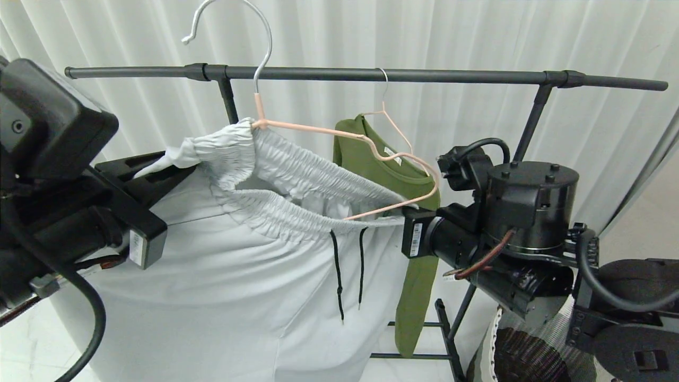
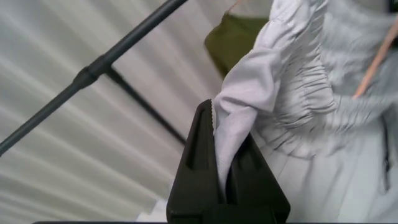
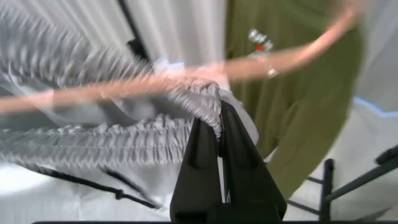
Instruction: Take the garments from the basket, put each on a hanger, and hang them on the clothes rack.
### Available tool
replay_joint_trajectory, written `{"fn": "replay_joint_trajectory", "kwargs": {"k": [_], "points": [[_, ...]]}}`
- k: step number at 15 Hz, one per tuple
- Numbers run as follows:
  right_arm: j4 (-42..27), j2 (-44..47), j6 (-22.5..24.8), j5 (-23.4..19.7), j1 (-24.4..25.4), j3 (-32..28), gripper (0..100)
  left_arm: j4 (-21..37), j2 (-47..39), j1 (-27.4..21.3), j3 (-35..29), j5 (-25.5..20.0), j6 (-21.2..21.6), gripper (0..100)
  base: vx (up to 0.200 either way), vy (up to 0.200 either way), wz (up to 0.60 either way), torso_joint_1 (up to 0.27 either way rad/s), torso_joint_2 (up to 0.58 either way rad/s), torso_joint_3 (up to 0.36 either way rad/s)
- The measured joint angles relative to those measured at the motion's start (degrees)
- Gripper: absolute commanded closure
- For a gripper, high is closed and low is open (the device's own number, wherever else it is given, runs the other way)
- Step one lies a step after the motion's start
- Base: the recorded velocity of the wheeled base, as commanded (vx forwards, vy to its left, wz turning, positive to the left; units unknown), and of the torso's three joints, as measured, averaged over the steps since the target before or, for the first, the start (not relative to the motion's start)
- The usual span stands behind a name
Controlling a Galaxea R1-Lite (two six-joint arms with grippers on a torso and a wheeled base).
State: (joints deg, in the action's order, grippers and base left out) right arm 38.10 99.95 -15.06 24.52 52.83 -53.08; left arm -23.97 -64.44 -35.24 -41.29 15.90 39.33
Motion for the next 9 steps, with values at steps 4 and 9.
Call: {"fn": "replay_joint_trajectory", "kwargs": {"k": [4,9], "points": [[0.2,-0.8,4.2,0.0,-5.0,-0.1,100,0.0,1.6,2.3,3.3,0.0,3.4,100,0.000,0.000,0.00,0.000,0.00,0.000],[0.1,-1.5,6.3,-0.6,-5.9,-0.3,100,0.0,2.9,3.8,5.2,0.0,4.7,100,0.000,0.000,0.00,0.000,0.00,0.000]]}}
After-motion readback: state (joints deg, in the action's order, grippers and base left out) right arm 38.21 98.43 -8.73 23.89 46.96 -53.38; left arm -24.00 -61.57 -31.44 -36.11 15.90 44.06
